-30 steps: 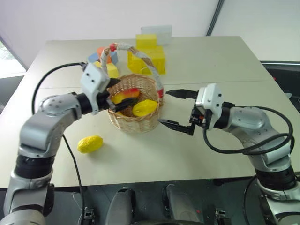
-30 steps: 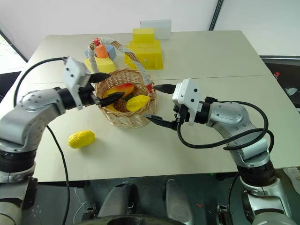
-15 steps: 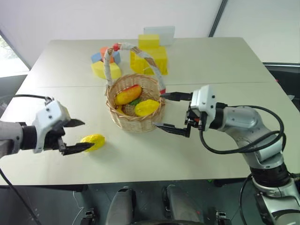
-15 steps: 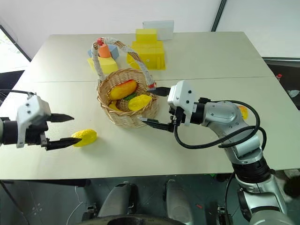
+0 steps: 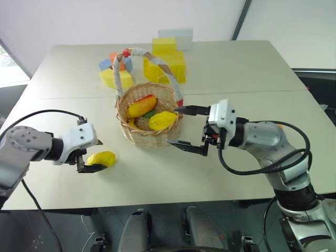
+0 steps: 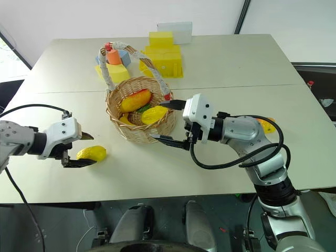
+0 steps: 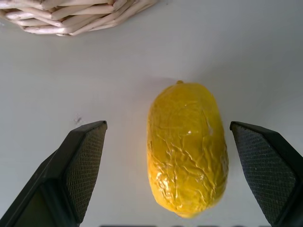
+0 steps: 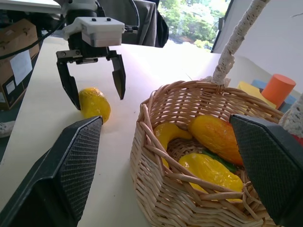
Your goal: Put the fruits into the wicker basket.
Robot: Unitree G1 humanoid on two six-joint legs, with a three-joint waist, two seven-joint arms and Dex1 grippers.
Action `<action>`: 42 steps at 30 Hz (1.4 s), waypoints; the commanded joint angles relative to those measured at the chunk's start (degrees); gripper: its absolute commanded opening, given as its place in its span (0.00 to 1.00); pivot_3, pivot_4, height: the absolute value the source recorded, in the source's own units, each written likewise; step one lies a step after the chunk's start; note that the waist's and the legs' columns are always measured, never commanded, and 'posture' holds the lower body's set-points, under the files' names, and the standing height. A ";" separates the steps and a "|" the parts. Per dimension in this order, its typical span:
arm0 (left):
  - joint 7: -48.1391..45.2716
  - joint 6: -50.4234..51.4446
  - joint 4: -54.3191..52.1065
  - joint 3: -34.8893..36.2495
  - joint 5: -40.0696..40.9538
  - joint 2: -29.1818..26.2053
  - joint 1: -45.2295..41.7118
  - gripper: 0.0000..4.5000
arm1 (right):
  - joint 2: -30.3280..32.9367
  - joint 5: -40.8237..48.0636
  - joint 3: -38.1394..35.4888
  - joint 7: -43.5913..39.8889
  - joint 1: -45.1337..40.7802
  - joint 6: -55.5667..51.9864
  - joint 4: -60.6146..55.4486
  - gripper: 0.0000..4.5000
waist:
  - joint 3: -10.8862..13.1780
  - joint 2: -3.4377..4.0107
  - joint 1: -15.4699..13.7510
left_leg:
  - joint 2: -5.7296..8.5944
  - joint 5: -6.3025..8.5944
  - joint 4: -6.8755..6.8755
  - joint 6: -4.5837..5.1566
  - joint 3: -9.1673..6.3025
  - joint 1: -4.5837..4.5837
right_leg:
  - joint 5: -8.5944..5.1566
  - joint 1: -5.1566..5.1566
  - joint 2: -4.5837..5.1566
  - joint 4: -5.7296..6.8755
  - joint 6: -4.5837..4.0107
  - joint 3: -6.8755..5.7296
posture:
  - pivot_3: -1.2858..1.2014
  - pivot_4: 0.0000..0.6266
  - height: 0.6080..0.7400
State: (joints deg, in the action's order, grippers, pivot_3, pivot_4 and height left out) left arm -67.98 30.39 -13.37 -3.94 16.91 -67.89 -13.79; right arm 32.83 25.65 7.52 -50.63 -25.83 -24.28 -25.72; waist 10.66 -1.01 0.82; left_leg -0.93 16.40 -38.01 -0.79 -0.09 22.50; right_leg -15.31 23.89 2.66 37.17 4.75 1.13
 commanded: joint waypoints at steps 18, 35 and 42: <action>18.11 13.69 -6.57 25.03 21.73 16.93 -9.80 0.30 | 0.62 0.73 -1.83 -0.16 -0.63 0.98 -2.14 1.00 | 0.05 -0.17 -0.26 | -0.11 0.00 -0.21 0.00 -0.22 0.07 | 0.01 -0.07 0.05 0.14 0.03 -0.11 | 0.52 0.24 1.00; 32.17 6.33 -3.08 3.33 7.29 37.69 -19.60 0.99 | 8.12 -2.85 -9.21 4.16 4.48 -3.23 -2.00 1.00 | 0.05 -0.16 -0.19 | 0.01 -0.02 -0.14 -0.02 -0.15 -0.05 | 0.03 -0.10 0.01 0.16 0.05 0.10 | 0.52 0.24 1.00; 21.97 8.84 -13.55 7.96 22.55 37.08 -14.90 0.99 | 22.51 -12.08 -17.52 3.82 14.33 -1.71 9.65 1.00 | 0.05 -0.16 -0.26 | 0.06 0.00 -0.20 0.00 -0.09 -0.06 | 0.03 -0.23 0.15 0.02 0.06 0.10 | 0.52 0.24 1.00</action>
State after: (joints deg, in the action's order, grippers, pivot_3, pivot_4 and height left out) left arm -42.81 39.16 -22.40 4.01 36.34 -29.72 -29.49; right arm 53.70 15.48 -6.96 -46.70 -12.14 -27.04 -17.32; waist 10.71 -1.17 0.56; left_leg -0.87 16.40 -38.19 -0.79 -0.18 22.43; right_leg -15.28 23.65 2.80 37.18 4.81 1.24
